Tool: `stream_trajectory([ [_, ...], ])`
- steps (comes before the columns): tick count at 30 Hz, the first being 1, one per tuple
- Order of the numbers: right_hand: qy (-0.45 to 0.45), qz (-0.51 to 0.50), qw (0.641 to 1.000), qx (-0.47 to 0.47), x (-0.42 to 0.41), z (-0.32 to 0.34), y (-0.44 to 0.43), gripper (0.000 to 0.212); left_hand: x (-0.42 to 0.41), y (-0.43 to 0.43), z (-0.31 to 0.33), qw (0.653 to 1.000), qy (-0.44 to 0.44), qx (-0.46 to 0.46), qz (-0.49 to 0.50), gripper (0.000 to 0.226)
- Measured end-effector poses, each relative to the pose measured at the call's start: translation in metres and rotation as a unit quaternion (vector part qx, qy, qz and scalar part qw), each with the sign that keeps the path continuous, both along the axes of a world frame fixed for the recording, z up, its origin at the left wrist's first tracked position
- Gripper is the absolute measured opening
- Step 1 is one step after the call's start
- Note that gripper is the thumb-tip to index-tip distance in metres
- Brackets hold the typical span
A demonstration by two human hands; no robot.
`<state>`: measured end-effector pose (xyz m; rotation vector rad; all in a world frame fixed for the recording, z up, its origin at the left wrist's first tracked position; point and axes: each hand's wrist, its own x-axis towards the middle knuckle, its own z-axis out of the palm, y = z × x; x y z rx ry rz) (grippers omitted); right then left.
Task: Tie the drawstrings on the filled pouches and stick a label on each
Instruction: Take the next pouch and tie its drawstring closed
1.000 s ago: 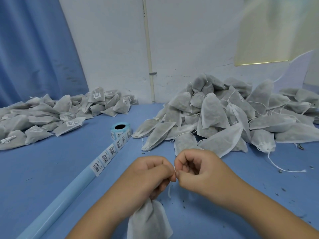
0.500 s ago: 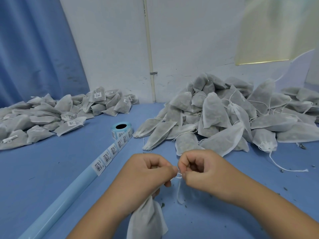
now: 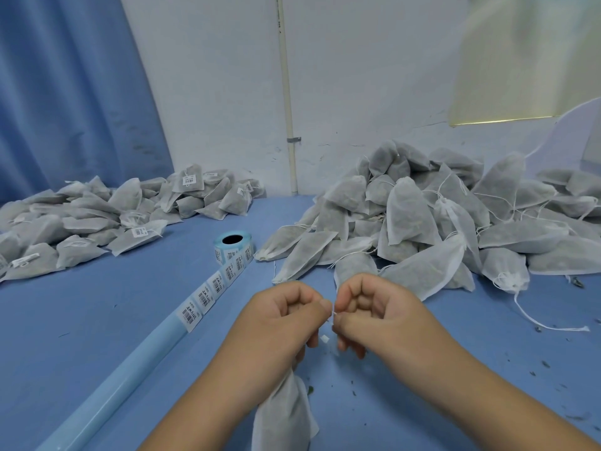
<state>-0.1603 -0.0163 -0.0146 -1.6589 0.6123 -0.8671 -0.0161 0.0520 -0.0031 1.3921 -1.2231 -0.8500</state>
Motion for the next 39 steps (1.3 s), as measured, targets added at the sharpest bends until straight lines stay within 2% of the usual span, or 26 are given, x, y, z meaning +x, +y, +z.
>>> stream_trajectory([
  [6,0.005,-0.082,0.993,-0.085,0.0029,-0.0043,0.0057,0.032,-0.0024,0.0000,-0.0012,1.000,-0.001,-0.006,0.006,0.018],
  [13,0.049,-0.132,0.976,-0.167,0.0031,-0.0032,0.0085,0.029,-0.0043,0.0005,-0.0007,0.998,-0.041,-0.040,0.027,0.018],
  [17,0.058,-0.137,0.975,-0.163,0.0026,-0.0030,0.0089,0.025,-0.0034,0.0006,-0.0016,0.995,-0.078,-0.044,0.045,0.016],
  [23,0.059,-0.100,0.988,-0.101,0.0017,-0.0021,0.0065,0.014,-0.0021,0.0001,-0.0049,0.980,-0.162,-0.070,0.090,0.016],
  [28,0.065,-0.073,0.993,-0.069,-0.0001,-0.0008,0.0040,0.012,-0.0014,-0.0003,-0.0050,0.981,-0.160,-0.062,0.093,0.016],
  [35,0.085,-0.071,0.991,-0.072,-0.0001,-0.0016,0.0036,0.011,0.0012,-0.0002,-0.0054,0.971,-0.217,-0.056,0.087,0.020],
  [39,0.084,-0.077,0.990,-0.080,-0.0004,-0.0016,0.0046,0.010,0.0013,-0.0015,-0.0049,0.977,-0.194,-0.021,0.086,0.021],
])
